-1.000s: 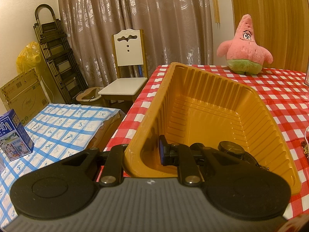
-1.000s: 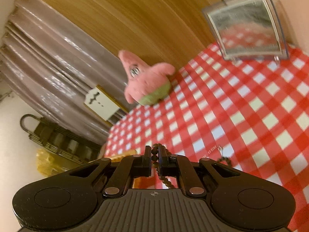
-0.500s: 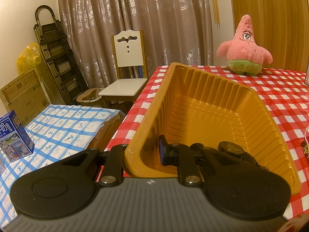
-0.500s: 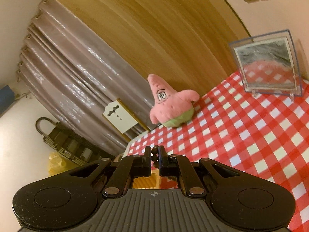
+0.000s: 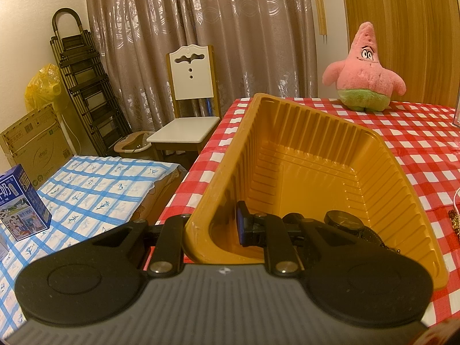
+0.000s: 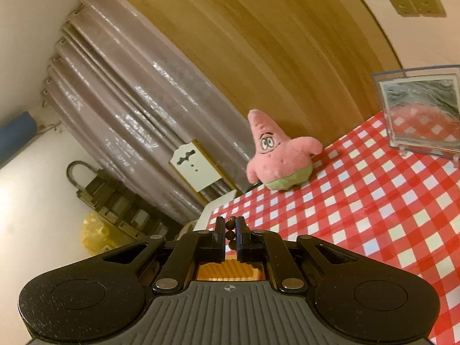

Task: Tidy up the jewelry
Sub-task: 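Lift the bead necklace high and swing it over the orange tray, then lower the bead necklace into the orange tray and open the right tool, then move the open right tool back to the pearl and bead necklaces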

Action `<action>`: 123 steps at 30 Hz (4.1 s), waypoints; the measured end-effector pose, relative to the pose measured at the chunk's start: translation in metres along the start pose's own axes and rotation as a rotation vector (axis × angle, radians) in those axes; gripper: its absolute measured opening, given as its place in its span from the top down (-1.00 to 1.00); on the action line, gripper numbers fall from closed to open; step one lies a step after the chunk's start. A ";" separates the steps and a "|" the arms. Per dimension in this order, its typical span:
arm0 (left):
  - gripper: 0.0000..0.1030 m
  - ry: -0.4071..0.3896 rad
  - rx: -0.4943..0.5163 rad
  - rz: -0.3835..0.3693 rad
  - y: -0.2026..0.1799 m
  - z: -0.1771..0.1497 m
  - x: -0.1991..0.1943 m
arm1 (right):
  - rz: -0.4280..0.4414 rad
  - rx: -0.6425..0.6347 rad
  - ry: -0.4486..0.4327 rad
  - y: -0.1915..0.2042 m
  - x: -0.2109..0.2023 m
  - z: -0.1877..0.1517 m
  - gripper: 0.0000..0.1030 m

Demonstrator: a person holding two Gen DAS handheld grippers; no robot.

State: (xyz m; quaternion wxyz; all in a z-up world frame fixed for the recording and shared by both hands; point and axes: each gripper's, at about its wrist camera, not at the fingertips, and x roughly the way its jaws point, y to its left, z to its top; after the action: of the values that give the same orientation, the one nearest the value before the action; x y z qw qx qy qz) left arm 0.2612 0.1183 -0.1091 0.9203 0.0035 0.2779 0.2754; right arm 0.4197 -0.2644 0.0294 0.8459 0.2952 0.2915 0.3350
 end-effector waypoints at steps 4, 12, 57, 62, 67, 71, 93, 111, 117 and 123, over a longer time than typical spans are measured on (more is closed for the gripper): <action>0.68 0.000 0.001 0.000 0.000 0.000 0.000 | 0.024 -0.016 0.021 0.010 0.007 0.000 0.87; 0.68 0.000 0.000 0.001 0.000 0.000 0.000 | 0.130 -0.038 0.072 0.043 0.034 -0.006 0.87; 0.68 0.001 0.002 -0.009 0.002 0.001 0.003 | 0.174 -0.103 0.521 0.081 0.210 -0.139 0.87; 0.68 0.001 0.001 -0.010 0.002 0.001 0.002 | 0.169 -0.132 0.504 0.084 0.211 -0.138 0.87; 0.68 0.001 0.001 -0.010 0.002 0.000 0.002 | 0.358 -0.089 0.365 0.087 0.194 -0.122 0.87; 0.68 0.005 -0.003 -0.012 0.001 0.000 0.002 | 0.170 -0.137 0.440 0.068 0.211 -0.134 0.87; 0.68 0.008 -0.006 -0.015 0.001 0.001 0.001 | -0.082 -0.358 0.510 0.039 0.188 -0.171 -0.12; 0.68 0.006 0.000 -0.013 0.002 0.002 0.001 | -0.349 -0.314 0.450 -0.033 0.076 -0.163 -0.12; 0.68 0.001 0.009 -0.008 0.003 0.002 -0.002 | -0.382 -0.300 0.448 -0.045 0.062 -0.164 -0.12; 0.68 0.001 0.011 -0.007 0.002 0.002 -0.002 | -0.371 -0.334 0.438 -0.045 0.061 -0.162 -0.08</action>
State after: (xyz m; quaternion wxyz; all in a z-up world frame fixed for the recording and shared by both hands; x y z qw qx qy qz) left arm 0.2600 0.1193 -0.1062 0.9210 0.0074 0.2800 0.2709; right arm 0.3622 -0.1965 -0.1263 0.8464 0.0152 0.4563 0.2741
